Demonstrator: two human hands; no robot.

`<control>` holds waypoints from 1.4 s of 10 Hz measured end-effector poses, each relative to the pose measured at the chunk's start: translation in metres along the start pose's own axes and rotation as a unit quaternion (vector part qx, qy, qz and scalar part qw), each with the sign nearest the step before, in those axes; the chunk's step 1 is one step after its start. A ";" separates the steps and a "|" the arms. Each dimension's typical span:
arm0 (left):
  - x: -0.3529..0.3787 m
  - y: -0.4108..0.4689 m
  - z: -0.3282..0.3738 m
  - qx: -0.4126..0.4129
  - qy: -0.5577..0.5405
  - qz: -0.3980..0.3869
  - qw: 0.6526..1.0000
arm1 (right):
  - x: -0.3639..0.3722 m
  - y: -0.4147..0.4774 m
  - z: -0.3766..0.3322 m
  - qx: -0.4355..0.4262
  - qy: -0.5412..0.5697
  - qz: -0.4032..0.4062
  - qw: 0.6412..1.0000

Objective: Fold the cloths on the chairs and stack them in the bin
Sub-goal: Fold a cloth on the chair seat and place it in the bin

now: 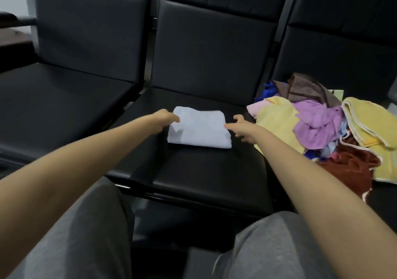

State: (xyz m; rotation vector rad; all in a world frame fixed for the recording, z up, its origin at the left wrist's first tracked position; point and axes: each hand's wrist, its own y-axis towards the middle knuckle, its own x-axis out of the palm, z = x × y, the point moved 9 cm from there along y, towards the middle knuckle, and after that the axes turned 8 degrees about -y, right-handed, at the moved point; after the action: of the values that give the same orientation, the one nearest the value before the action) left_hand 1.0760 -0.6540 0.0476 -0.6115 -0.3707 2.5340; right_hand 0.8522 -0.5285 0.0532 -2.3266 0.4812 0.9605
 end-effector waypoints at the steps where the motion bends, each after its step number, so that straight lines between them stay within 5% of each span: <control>1: 0.014 0.000 -0.011 -0.018 -0.026 0.029 0.999 | 0.022 0.006 0.012 0.037 0.089 -0.005 0.995; 5: 0.040 -0.007 -0.007 -0.092 -0.182 0.041 0.978 | 0.027 -0.003 0.027 0.090 0.225 0.028 0.970; 7: 0.080 -0.032 0.000 -0.135 -0.206 -0.103 0.964 | 0.001 -0.012 0.047 0.092 0.223 0.064 0.968; 8: 0.103 -0.042 0.014 -0.103 -0.254 -0.149 0.950 | -0.023 -0.043 0.047 0.029 0.269 0.065 0.960; 11: 0.191 -0.087 0.060 -0.062 -0.362 -0.285 0.885 | -0.091 -0.116 0.100 0.030 0.357 0.118 0.926; 12: 0.222 -0.104 0.069 -0.056 -0.350 -0.309 0.883 | -0.106 -0.136 0.136 0.044 0.354 0.084 0.930; 14: 0.325 -0.185 0.082 -0.069 -0.315 -0.377 0.868 | -0.142 -0.212 0.249 0.076 0.360 0.141 0.919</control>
State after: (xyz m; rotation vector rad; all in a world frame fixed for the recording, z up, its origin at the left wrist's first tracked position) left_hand 0.8602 -0.3391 0.0727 0.3196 -0.8333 1.8652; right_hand 0.7358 -0.1937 0.0898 -2.4491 1.1602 0.1199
